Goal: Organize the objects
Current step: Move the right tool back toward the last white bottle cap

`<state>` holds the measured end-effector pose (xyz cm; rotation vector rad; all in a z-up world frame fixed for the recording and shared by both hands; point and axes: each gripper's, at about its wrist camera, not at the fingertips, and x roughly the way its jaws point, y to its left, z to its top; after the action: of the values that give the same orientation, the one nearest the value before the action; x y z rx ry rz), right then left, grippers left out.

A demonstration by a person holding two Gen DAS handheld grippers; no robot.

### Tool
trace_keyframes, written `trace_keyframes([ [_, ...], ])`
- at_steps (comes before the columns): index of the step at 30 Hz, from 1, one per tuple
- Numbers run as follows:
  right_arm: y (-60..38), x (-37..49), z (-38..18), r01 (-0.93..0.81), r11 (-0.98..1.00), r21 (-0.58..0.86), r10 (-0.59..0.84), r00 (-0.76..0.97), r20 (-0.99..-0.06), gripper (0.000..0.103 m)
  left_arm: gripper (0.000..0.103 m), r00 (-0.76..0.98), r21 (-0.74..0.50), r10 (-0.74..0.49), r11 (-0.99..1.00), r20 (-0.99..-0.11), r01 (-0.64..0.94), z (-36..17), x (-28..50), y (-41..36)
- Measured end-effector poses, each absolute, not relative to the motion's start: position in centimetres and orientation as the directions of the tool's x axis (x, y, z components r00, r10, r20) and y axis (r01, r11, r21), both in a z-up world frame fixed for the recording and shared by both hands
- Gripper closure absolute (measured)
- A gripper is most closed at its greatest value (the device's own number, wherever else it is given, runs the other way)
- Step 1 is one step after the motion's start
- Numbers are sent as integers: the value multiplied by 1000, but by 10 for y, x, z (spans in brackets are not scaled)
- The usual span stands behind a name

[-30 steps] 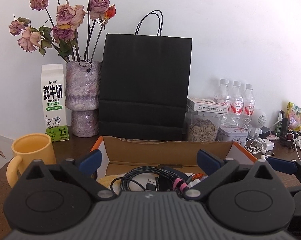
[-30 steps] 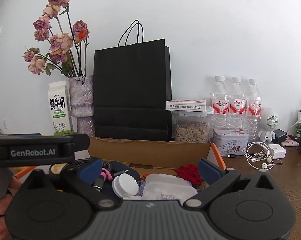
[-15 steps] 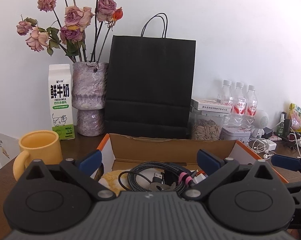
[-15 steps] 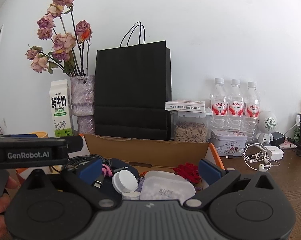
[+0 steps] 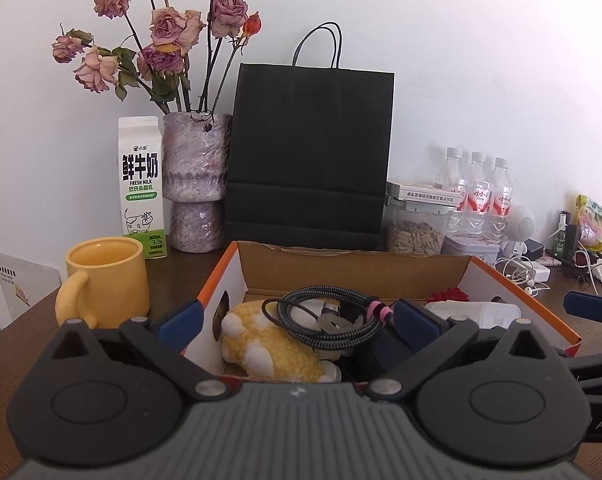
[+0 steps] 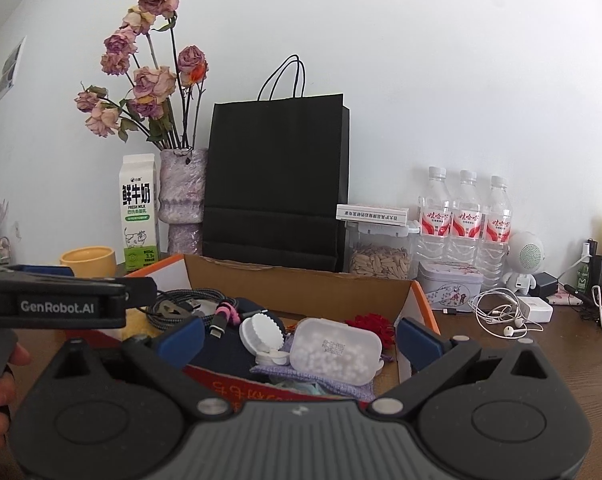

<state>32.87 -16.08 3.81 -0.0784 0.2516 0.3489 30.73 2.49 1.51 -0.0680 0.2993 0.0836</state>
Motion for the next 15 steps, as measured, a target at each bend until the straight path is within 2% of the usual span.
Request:
trace_keyframes([
  [9,-168,301,33,-351,936,-33,329,903,-278,2,0,938,-44,58,996,-342,-77,9,285,27],
  [15,-163,289,25,-385,922,-44,350,876,-333,5,0,917,-42,53,996,-395,-76,4,274,31],
])
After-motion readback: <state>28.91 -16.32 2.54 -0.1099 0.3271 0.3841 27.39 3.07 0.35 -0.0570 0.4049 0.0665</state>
